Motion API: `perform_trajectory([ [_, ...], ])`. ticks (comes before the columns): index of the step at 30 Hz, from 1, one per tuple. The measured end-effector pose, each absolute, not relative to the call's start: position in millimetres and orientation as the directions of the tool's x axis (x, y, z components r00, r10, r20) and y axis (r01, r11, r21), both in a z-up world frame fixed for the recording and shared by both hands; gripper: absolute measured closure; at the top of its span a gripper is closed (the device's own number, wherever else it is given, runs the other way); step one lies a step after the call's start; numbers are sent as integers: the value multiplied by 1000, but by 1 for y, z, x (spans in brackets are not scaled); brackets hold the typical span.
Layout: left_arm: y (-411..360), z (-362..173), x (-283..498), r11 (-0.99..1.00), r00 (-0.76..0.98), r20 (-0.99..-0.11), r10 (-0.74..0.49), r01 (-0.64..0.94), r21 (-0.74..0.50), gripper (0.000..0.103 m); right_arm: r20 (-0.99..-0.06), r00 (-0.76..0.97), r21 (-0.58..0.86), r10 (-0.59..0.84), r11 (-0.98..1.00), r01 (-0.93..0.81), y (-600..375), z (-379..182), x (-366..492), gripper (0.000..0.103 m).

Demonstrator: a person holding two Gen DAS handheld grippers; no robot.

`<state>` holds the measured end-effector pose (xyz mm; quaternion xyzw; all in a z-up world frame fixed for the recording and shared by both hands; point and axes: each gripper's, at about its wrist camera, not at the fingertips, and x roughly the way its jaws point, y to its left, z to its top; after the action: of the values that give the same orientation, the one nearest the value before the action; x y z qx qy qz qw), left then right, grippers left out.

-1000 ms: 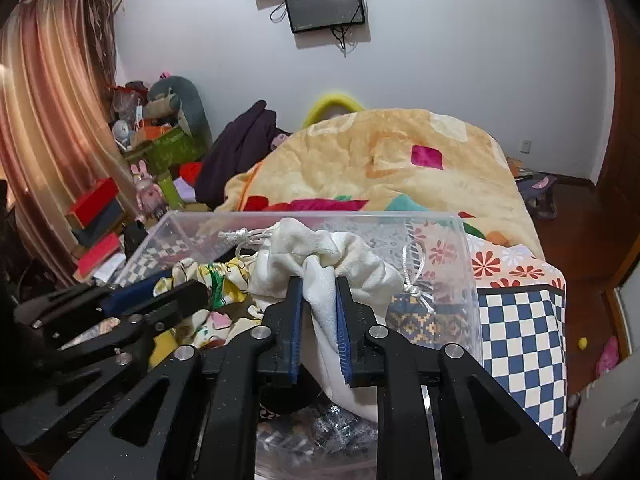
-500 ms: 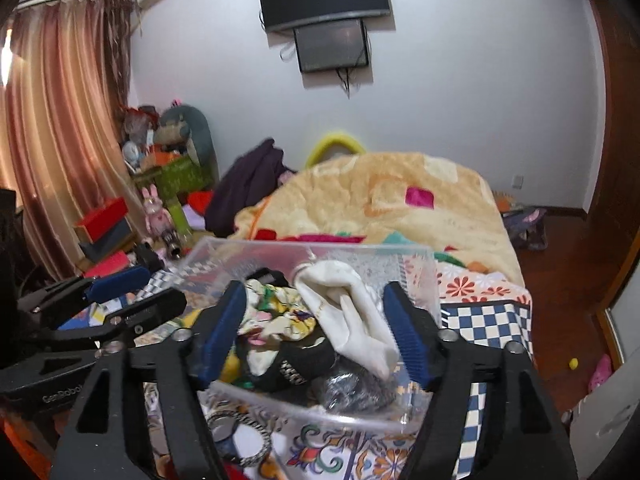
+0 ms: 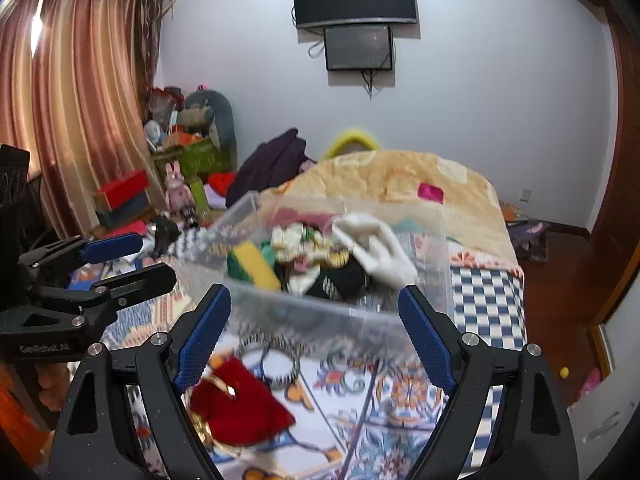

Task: Organize soft objects
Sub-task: 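Grasp the red velvet pouch with left tool while right tool grasps the beaded bracelet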

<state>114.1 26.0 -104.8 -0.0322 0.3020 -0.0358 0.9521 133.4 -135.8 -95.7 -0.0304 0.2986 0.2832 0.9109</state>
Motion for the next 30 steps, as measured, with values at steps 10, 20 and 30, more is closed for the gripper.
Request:
perform_trajectory([
  [10, 3, -162, 110, 986, 695, -701, -162, 82, -146, 26, -640, 623, 108, 450, 855, -507, -155, -127, 115, 19],
  [20, -31, -195, 107, 980, 613, -765, -198, 124, -155, 26, -671, 611, 142, 419, 882, -449, -177, -135, 112, 19],
  [30, -39, -201, 88, 985, 651, -741, -163, 145, -89, 64, -680, 597, 153, 425, 879, -451, -174, -139, 111, 19],
])
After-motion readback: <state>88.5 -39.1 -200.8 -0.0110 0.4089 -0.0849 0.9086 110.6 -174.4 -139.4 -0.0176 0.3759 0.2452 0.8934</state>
